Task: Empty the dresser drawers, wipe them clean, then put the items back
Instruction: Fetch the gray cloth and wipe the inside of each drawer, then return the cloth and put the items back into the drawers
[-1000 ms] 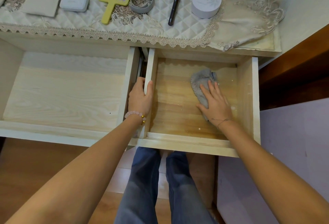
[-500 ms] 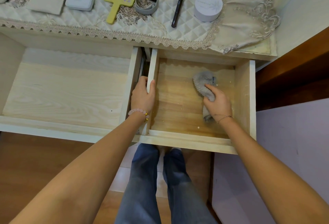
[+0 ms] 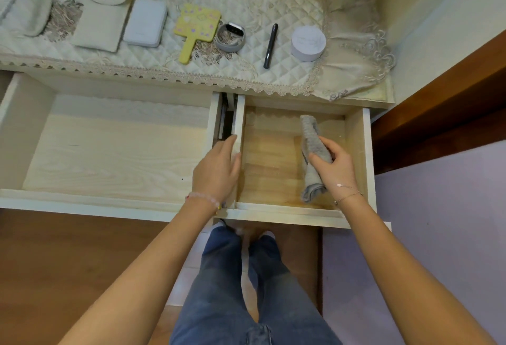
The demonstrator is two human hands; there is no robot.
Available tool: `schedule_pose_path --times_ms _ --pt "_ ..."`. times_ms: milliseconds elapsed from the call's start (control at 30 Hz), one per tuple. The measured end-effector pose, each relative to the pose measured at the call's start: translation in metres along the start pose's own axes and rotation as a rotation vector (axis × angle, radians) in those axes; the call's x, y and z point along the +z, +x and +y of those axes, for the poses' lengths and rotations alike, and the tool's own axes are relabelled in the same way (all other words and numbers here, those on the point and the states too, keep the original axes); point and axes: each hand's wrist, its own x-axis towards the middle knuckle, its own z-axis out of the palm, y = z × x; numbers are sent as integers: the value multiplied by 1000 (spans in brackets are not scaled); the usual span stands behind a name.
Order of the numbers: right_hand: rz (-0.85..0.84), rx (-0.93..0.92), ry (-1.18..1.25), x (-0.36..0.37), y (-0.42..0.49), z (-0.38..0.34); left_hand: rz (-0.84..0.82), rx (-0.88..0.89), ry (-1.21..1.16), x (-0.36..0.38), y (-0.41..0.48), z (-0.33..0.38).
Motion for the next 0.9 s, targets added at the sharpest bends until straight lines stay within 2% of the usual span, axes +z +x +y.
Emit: schedule_pose_path --times_ms 67,200,433,600,900 --pt "-13 -40 10 3 -8 -15 52 97 63 -21 -14 2" --pt "-69 -104 51 13 -22 -46 158 156 148 -60 -35 -3" --pt "-269 -237 31 47 -32 -87 280 31 352 -106 -76 -10" --pt "-473 -349 18 60 -43 -114 403 -120 398 -118 -111 5" --pt "-892 -512 -89 93 -103 -122 568 -596 406 -114 -232 30"
